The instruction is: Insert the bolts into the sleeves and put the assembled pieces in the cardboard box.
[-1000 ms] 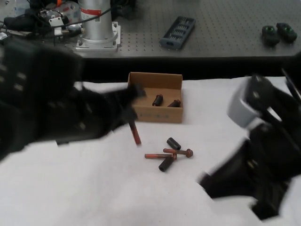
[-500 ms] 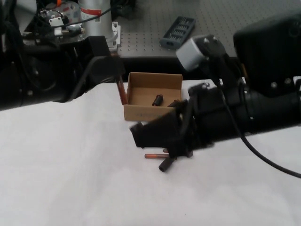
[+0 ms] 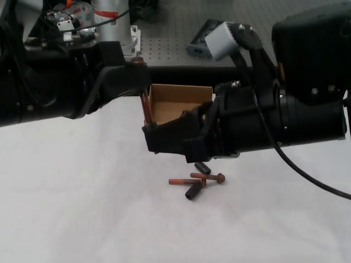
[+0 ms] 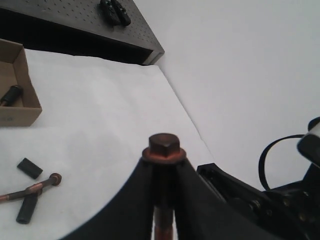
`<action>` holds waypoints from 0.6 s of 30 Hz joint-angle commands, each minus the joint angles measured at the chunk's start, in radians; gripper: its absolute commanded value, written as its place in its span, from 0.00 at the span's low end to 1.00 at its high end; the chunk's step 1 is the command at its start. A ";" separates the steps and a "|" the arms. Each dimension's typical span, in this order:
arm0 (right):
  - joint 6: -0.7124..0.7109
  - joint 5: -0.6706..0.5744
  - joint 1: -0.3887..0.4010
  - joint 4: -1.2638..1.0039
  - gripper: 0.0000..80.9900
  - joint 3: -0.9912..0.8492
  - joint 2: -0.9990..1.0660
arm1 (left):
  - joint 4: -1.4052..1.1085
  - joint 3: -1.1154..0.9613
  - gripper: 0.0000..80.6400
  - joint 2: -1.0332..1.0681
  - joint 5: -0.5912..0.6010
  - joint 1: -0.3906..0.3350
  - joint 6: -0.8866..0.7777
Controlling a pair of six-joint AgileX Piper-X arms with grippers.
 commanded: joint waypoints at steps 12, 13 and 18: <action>0.001 0.075 0.002 -0.032 0.03 -0.008 0.002 | -0.013 -0.005 0.01 -0.011 0.020 -0.001 0.024; 0.001 0.083 0.002 -0.032 0.03 -0.008 0.002 | -0.013 -0.005 0.01 -0.011 0.020 -0.001 0.024; 0.001 0.117 0.002 -0.032 0.03 -0.008 0.002 | -0.013 -0.005 0.01 -0.011 0.018 -0.001 0.025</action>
